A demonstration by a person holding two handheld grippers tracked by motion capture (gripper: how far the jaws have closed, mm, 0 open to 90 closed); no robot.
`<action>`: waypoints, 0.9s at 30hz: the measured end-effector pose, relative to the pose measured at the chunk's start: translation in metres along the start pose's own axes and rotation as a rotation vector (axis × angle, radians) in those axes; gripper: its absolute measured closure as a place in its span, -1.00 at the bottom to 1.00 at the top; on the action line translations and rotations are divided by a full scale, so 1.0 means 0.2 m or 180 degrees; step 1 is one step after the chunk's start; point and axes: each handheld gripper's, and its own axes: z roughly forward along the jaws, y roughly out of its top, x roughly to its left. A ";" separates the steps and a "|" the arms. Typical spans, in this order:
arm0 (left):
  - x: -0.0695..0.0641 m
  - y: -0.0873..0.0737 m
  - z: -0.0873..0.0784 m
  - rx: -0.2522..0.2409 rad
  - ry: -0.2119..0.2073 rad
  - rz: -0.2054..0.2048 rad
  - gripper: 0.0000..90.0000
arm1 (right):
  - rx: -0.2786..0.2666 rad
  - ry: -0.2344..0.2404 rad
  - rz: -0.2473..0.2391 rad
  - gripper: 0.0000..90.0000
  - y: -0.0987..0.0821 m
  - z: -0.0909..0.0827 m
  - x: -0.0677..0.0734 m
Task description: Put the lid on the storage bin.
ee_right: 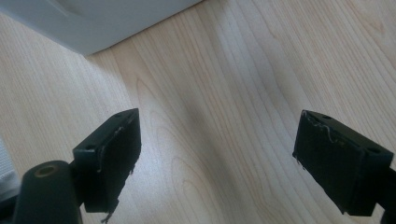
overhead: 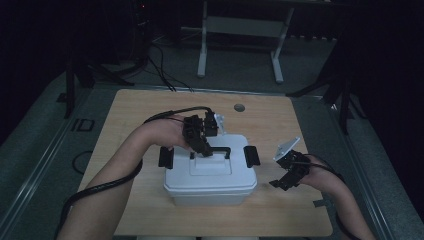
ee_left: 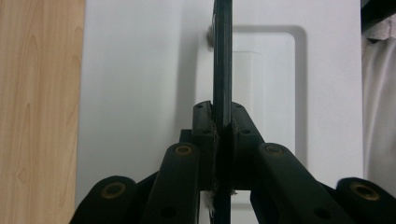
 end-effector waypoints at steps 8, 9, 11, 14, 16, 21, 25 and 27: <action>0.02 -0.02 0.09 0.0053 -0.0055 -0.0016 0.86 | 0.0000 0.0014 0.0008 -0.68 0.00 0.01 0.00; 0.02 -0.02 0.10 0.0058 -0.0062 -0.0022 0.86 | 0.0005 0.0016 0.0007 -0.68 0.00 0.02 0.00; 0.02 -0.03 0.11 0.0070 -0.0052 -0.0015 0.86 | 0.0014 0.0026 0.0004 -0.68 0.00 0.02 0.00; 0.04 -0.03 0.12 0.0066 -0.0064 -0.0044 0.86 | 0.0010 0.0025 -0.0002 -0.68 0.00 0.02 0.00; 0.04 -0.04 0.12 0.0055 -0.0008 -0.0051 0.84 | 0.0009 0.0031 0.0003 -0.68 0.01 0.03 0.01; 0.04 -0.06 0.10 0.0026 0.0129 -0.0082 0.29 | 0.0015 0.0034 -0.0007 -0.68 0.01 0.03 0.01; 0.05 -0.10 0.07 -0.0121 0.0116 -0.0221 -0.23 | -0.0004 0.0030 0.0009 -0.68 0.00 0.02 0.00; 0.05 -0.13 0.06 -0.0146 0.0085 -0.0238 -0.49 | -0.0005 0.0027 0.0011 -0.68 0.00 0.02 0.00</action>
